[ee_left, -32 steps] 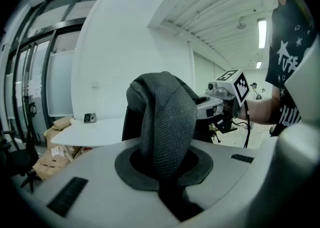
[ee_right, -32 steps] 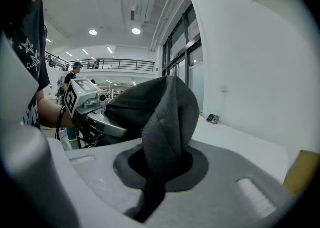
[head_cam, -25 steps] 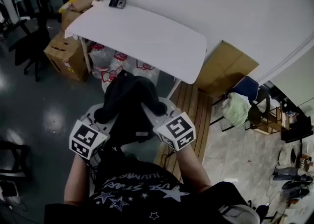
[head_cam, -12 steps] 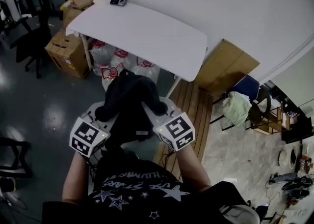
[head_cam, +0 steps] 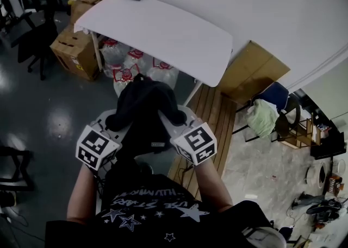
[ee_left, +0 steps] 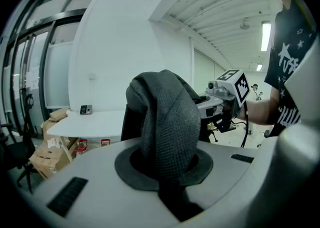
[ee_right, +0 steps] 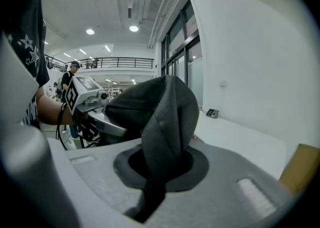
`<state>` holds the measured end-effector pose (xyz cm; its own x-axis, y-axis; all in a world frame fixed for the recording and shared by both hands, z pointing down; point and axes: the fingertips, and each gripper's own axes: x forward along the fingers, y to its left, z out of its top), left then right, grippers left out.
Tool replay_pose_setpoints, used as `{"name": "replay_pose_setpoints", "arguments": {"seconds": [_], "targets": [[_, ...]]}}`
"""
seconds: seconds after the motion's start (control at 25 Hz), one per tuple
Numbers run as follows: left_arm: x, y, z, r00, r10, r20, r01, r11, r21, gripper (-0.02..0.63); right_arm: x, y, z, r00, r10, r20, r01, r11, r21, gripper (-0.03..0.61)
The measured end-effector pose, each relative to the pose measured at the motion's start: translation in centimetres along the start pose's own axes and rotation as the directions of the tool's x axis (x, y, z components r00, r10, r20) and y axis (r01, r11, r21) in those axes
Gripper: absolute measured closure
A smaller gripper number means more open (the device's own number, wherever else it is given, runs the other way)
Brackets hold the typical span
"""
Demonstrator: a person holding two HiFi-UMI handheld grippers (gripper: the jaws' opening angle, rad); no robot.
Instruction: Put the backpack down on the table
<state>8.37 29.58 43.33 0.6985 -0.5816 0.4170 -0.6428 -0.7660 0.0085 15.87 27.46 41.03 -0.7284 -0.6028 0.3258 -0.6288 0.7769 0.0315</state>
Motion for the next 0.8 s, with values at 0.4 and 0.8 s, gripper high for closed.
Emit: {"name": "replay_pose_setpoints", "arguments": {"seconds": [0.4, 0.8], "targets": [[-0.2, 3.8, -0.3, 1.0, -0.03, 0.005, 0.031, 0.999, -0.009, 0.563, 3.6, -0.3, 1.1, 1.0, -0.019, -0.015, 0.019, 1.0, 0.011, 0.555], [-0.9, 12.7, 0.3, 0.998, -0.064, 0.016, 0.064, 0.998, 0.009, 0.563, 11.4, -1.4, 4.7, 0.998, -0.056, -0.03, 0.057, 0.998, 0.015, 0.555]]}}
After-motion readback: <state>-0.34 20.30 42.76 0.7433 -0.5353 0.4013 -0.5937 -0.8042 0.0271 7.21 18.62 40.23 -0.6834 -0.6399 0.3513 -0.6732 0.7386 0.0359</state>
